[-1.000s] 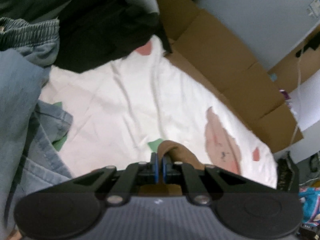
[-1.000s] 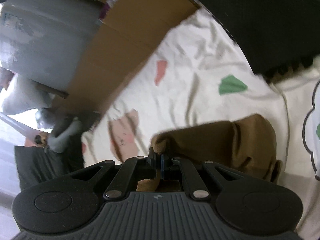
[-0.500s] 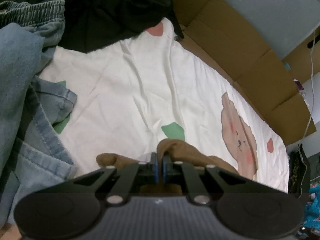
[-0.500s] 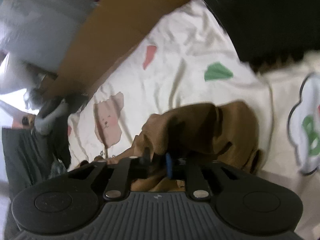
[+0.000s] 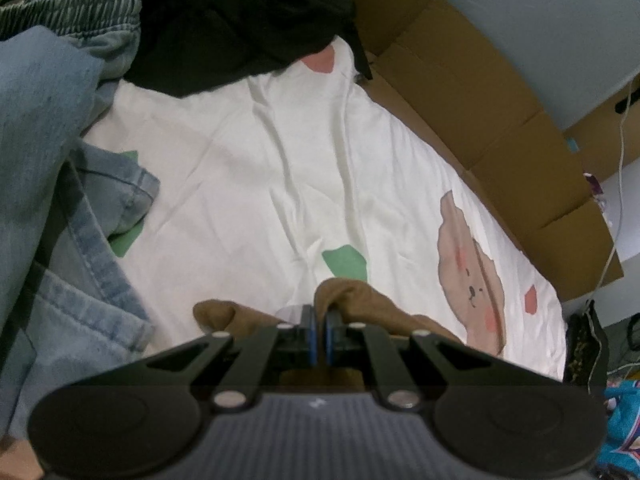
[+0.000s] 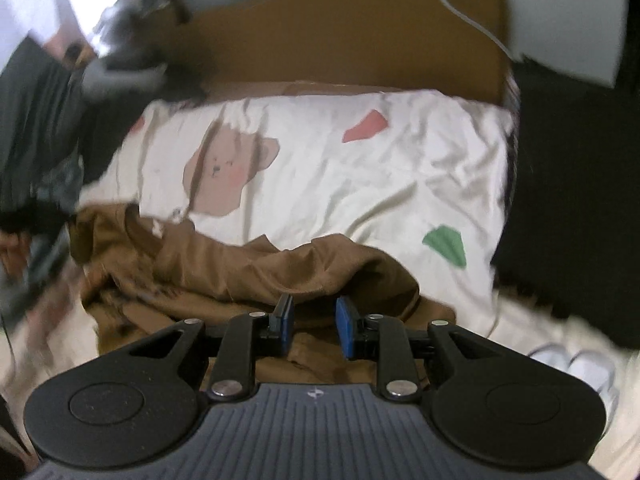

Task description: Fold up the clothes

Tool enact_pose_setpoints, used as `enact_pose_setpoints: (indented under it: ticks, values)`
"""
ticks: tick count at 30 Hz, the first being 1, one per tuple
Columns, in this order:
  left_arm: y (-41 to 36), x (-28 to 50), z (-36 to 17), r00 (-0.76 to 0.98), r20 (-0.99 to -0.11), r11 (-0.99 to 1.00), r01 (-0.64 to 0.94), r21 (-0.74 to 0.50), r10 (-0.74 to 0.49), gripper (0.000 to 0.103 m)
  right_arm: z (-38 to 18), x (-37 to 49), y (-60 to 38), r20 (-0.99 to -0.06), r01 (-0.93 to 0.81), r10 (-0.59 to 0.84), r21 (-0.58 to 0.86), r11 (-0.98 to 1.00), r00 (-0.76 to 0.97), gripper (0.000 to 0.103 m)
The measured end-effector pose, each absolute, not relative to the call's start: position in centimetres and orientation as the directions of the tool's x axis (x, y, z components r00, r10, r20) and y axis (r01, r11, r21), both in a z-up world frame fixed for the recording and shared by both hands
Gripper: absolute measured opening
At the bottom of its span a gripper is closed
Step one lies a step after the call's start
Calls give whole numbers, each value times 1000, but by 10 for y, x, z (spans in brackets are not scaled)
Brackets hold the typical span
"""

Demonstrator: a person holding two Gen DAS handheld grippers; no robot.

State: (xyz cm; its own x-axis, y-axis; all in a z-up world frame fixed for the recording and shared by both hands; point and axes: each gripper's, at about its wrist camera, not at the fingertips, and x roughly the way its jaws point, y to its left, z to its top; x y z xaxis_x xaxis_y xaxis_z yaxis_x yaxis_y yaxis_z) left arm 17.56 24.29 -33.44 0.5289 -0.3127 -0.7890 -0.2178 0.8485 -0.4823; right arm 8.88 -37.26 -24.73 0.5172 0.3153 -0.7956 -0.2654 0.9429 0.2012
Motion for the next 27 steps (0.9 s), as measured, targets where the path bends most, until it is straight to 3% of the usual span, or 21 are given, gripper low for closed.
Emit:
enact_pose_setpoints:
  ticks: [8,17,27]
  values:
    - [245,175,-337,528,-786,839,-227,-495,-321,5,-240,91,-338,-819,-549,233,-116,828,524,27]
    - [246,172,-341,527,-788,836,-236,-495,-319,5,-245,95,-310,-856,-724,172,-287,627,488,28]
    - [250,170,-343,527,-784,827,-241,-507,-327,5,-264,112,-284,-899,-837,114,-339,430,423,28]
